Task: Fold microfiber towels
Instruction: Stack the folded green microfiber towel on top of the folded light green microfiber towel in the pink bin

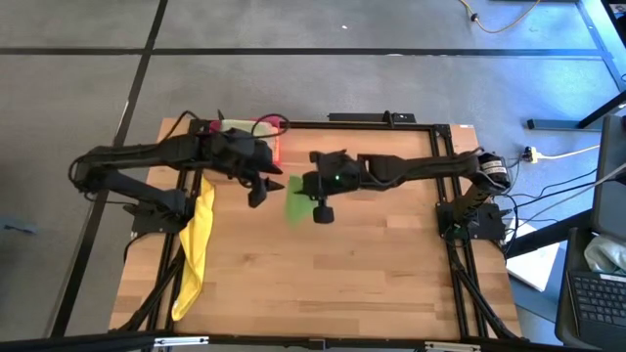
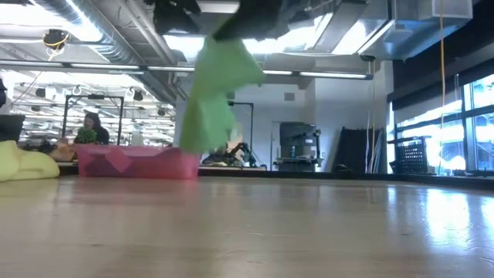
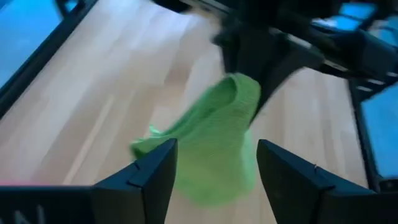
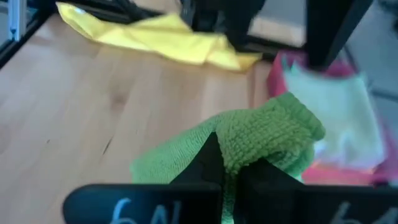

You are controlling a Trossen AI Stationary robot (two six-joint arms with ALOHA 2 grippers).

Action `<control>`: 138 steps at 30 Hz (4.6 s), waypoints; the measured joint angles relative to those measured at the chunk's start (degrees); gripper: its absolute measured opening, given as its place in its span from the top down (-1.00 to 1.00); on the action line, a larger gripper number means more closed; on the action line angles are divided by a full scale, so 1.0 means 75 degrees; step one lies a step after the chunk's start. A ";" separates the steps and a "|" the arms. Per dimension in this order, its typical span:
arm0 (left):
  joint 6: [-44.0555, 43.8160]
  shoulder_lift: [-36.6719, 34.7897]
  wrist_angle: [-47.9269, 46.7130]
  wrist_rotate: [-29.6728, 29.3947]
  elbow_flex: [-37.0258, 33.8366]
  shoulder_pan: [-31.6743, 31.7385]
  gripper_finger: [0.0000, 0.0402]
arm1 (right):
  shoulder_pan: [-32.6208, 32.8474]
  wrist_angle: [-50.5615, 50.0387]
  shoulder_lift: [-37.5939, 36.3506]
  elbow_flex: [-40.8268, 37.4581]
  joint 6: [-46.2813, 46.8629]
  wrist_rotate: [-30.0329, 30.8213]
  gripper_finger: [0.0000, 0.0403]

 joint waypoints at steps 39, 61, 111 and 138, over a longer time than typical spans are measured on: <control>0.0963 0.1984 0.2117 0.6870 0.0000 0.1317 -0.43 | 0.0841 -0.2756 -0.0015 0.2522 -0.2385 0.0057 0.98; -0.0428 0.2406 0.2613 0.7430 0.0000 0.0976 -0.43 | 0.0660 -0.3262 -0.0015 0.2522 -0.2356 0.0130 0.97; 0.4456 0.2237 -0.3568 0.1302 -0.0003 0.3938 1.00 | 0.0416 -0.4107 0.0017 0.2528 0.0311 0.1257 0.66; 0.7578 0.4592 -0.2759 -0.0956 0.1309 0.5345 1.00 | 0.0416 -0.4975 0.0020 0.2522 0.0905 0.1249 0.66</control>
